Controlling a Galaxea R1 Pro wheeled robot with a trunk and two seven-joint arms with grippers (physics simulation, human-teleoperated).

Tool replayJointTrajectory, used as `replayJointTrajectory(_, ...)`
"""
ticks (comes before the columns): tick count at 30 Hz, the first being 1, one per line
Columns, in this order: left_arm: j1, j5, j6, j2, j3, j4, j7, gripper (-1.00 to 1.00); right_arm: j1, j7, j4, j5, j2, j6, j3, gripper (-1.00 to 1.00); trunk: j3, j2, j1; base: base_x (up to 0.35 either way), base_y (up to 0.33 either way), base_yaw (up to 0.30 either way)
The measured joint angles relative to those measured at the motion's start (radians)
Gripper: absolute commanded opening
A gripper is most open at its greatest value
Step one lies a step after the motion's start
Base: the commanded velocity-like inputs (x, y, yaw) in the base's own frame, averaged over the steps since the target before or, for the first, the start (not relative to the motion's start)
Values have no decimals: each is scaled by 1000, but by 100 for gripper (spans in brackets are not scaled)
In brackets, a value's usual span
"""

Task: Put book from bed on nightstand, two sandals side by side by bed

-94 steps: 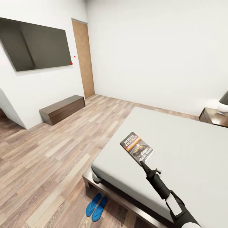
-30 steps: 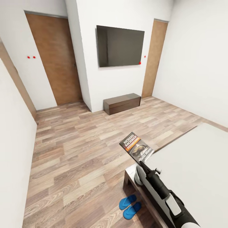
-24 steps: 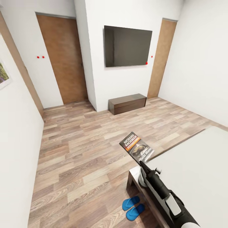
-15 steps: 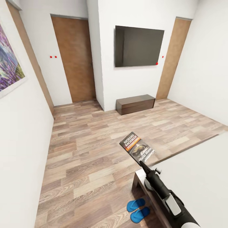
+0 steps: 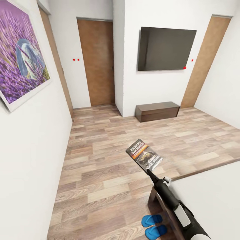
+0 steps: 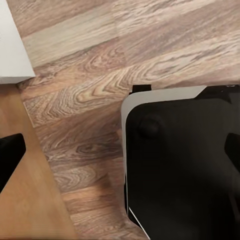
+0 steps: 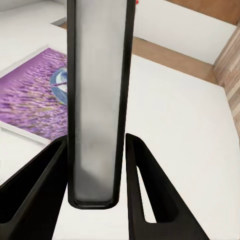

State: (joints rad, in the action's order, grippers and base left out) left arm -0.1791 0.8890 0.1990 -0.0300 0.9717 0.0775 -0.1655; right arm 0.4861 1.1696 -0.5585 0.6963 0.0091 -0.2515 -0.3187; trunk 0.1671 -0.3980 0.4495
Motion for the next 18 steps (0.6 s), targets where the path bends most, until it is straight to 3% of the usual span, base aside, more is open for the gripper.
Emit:
replayJointTrajectory(9, 0, -2, -1, 3, 1, 0, 1, 100, 0, 0, 2, 1, 0, 1, -1, -100, -7, 0, 0, 16, 0, 203)
replayJointTrajectory(18, 0, -1, -2, 4, 0, 0, 2, 100, 0, 2, 2, 1, 0, 1, -2, -100, -20, 0, 0, 85, 0, 70)
